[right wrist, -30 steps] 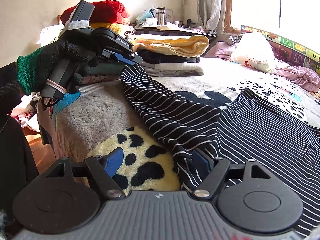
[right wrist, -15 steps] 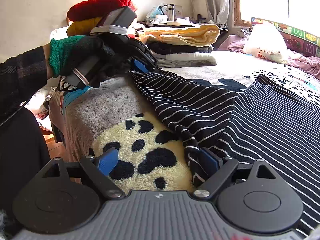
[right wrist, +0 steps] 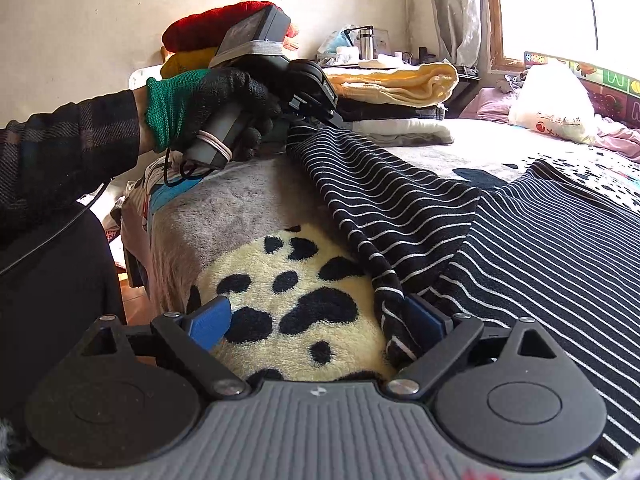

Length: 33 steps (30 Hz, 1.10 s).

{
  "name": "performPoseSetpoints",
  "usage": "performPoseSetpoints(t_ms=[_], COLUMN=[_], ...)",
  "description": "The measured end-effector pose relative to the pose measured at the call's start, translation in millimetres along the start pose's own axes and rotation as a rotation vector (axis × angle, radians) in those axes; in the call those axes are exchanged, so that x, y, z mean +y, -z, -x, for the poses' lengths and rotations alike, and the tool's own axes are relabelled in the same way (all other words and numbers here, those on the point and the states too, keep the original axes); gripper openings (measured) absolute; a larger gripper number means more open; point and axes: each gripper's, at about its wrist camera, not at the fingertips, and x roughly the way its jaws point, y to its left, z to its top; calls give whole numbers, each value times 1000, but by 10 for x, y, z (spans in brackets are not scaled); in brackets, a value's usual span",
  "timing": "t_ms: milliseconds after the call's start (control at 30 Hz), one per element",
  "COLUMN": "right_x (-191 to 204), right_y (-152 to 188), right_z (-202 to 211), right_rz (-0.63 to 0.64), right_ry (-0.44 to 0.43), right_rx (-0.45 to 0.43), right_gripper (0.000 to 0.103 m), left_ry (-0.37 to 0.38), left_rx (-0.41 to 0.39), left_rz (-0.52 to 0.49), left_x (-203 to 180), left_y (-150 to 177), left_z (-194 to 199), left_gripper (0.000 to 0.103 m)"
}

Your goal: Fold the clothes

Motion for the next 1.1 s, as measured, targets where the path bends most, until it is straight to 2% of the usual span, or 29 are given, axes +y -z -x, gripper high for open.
performPoseSetpoints(t_ms=[67, 133, 200, 300, 367, 467, 500, 533, 567, 633, 700, 767, 800, 867, 933, 1100], right_x=[1, -10, -13, 33, 74, 124, 160, 196, 226, 251, 285, 252, 199, 114, 173, 252], right_y=[-11, -20, -31, -51, -59, -66, -63, -61, -68, -110, -132, -129, -120, -86, -77, -59], right_z=[9, 24, 42, 64, 82, 45, 28, 10, 12, 87, 133, 114, 93, 9, 9, 10], right_rz=[-5, -17, -29, -23, -12, 4, 29, 53, 73, 78, 99, 96, 71, 28, 64, 112], right_ry=[0, -3, -2, 18, 36, 35, 37, 40, 38, 23, 66, 117, 105, 26, 22, 38], right_rx=[-1, -7, -15, -35, -56, -50, -36, -22, -16, -42, -67, -70, -62, -2, 21, 46], right_gripper=[92, 92, 92, 92, 91, 91, 92, 92, 92, 91, 90, 90, 90, 90, 92, 92], left_ry=[-32, -56, -66, 14, 133, 241, 273, 190, 158, 218, 327, 435, 488, 566, 576, 566], left_rx=[34, 56, 39, 31, 33, 109, 137, 159, 150, 104, 45, 17, 7, 36, 58, 105], left_rz=[-27, -73, -97, -150, -185, -288, -324, -411, -440, -402, -331, -367, -397, -479, -489, -472], left_x=[-62, -149, -190, -221, -267, -521, -613, -748, -814, -849, -829, -902, -951, -1104, -1174, -1298], left_y=[25, 18, -25, -56, -5, 224, 307, 428, 471, 448, 390, 453, 499, 670, 718, 762], left_z=[-96, -109, -12, 174, 265, 205, 177, 114, 114, 206, 379, 499, 552, 563, 529, 431], left_gripper=[6, 7, 25, 25, 25, 26, 31, 31, 31, 27, 27, 27, 27, 27, 32, 31])
